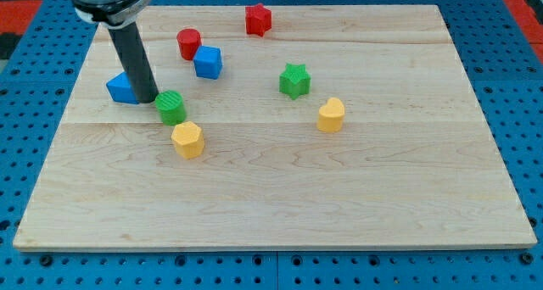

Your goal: Move green circle towards bottom left

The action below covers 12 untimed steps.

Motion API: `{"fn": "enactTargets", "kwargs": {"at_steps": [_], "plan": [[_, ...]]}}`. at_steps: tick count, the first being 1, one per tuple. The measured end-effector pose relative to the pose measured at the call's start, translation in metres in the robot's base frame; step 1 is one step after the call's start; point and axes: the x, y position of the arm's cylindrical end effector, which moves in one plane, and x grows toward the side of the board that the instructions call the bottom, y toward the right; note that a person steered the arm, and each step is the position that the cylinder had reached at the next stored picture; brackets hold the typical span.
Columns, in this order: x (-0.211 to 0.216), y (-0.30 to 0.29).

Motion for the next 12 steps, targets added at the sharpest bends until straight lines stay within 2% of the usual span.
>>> {"fn": "enactTargets", "kwargs": {"at_steps": [1,2,3,4,5,8,9,10,11,12], "plan": [[-0.003,0.006],[-0.036,0.009],[-0.035,0.018],[0.007,0.028],[0.021,0.034],[0.022,0.094],[0.032,0.091],[0.04,0.053],[0.04,0.051],[0.036,0.085]]}}
